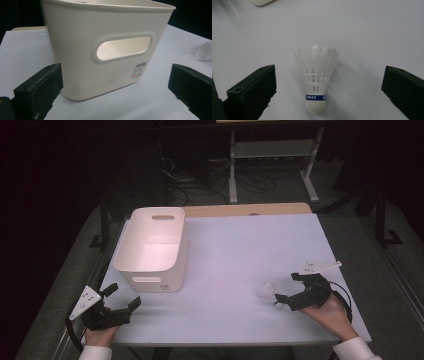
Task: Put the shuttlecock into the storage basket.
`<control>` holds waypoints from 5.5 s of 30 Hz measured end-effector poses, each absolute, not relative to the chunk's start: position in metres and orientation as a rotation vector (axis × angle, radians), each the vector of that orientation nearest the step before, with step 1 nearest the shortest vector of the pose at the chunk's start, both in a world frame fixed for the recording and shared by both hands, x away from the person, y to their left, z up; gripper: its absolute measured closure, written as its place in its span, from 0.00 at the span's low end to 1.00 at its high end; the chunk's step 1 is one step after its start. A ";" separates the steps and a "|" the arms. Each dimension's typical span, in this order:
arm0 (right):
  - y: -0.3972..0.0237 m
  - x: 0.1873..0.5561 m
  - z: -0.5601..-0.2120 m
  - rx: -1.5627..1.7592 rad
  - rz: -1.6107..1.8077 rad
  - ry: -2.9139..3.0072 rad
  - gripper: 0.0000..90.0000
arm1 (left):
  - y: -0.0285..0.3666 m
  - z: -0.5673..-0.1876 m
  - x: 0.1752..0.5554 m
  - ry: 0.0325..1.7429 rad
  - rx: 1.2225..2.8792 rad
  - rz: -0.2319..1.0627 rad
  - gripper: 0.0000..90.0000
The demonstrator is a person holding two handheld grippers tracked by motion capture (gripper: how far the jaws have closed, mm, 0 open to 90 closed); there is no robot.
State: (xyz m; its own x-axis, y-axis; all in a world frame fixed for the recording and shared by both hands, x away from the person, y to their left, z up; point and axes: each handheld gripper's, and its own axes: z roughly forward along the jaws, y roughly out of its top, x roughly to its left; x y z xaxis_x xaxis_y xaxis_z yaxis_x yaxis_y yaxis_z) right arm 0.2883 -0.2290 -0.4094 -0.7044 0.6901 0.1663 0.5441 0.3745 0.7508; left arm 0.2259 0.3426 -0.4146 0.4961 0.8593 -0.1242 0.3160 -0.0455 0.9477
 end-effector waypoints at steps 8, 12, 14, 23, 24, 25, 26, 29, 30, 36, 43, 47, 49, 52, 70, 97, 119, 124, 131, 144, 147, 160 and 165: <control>-0.230 0.287 -0.416 1.124 1.226 2.471 0.00 | 0.343 -0.415 0.226 1.030 1.624 0.601 0.00; -0.228 0.287 -0.420 1.132 1.219 2.485 0.00 | 0.343 -0.414 0.226 1.031 1.628 0.602 0.00; -0.227 0.287 -0.422 1.126 1.218 2.494 0.00 | 0.344 -0.414 0.226 1.028 1.629 0.603 0.00; -0.219 0.286 -0.426 1.124 1.161 2.537 0.00 | 0.344 -0.415 0.226 1.022 1.634 0.602 0.00; -0.217 0.285 -0.427 1.129 1.140 2.545 0.00 | 0.343 -0.415 0.226 1.026 1.632 0.603 0.00; -0.217 0.285 -0.427 1.129 1.140 2.545 0.00 | 0.343 -0.415 0.226 1.026 1.632 0.603 0.00; -0.216 0.286 -0.428 1.130 1.122 2.549 0.00 | 0.343 -0.415 0.226 1.025 1.634 0.605 0.00; -0.214 0.286 -0.429 1.145 1.087 2.563 0.01 | 0.343 -0.415 0.226 1.024 1.639 0.606 0.00; -0.216 0.286 -0.430 1.132 1.100 2.608 0.17 | 0.343 -0.415 0.226 1.026 1.636 0.605 0.00; -0.217 0.287 -0.433 1.181 1.064 2.632 0.26 | 0.343 -0.415 0.226 1.023 1.638 0.606 0.00; -0.219 0.286 -0.432 1.203 1.078 2.657 0.45 | 0.343 -0.415 0.226 1.023 1.636 0.606 0.00; -0.217 0.286 -0.434 1.196 1.055 2.662 0.52 | 0.343 -0.415 0.226 1.023 1.634 0.602 0.00; -0.216 0.286 -0.434 1.201 1.042 2.653 0.57 | 0.343 -0.415 0.226 1.025 1.634 0.601 0.00; -0.215 0.286 -0.435 1.198 1.045 2.650 0.60 | 0.344 -0.414 0.226 1.016 1.640 0.605 0.00; -0.218 0.288 -0.434 1.218 1.069 2.665 0.71 | 0.343 -0.415 0.226 1.028 1.634 0.600 0.00; -0.195 0.297 -0.399 1.102 1.106 2.664 0.71 | 0.343 -0.415 0.226 1.034 1.626 0.598 0.00; -0.189 0.310 -0.372 1.082 1.175 2.643 0.71 | 0.342 -0.415 0.226 1.038 1.608 0.591 0.00; -0.187 0.313 -0.368 1.069 1.188 2.637 0.71 | 0.342 -0.415 0.226 1.037 1.608 0.591 0.00; -0.182 0.319 -0.362 1.057 1.198 2.627 0.71 | 0.342 -0.415 0.226 1.033 1.609 0.590 0.00; -0.176 0.328 -0.358 1.031 1.245 2.630 0.71 | 0.342 -0.415 0.226 1.034 1.612 0.591 0.00; -0.172 0.331 -0.358 1.032 1.264 2.626 0.71 | 0.342 -0.415 0.226 1.035 1.611 0.591 0.00; -0.162 0.336 -0.351 0.997 1.269 2.647 0.71 | 0.342 -0.415 0.226 1.033 1.611 0.589 0.00; -0.160 0.340 -0.349 1.003 1.285 2.656 0.71 | 0.342 -0.415 0.226 1.034 1.612 0.590 0.00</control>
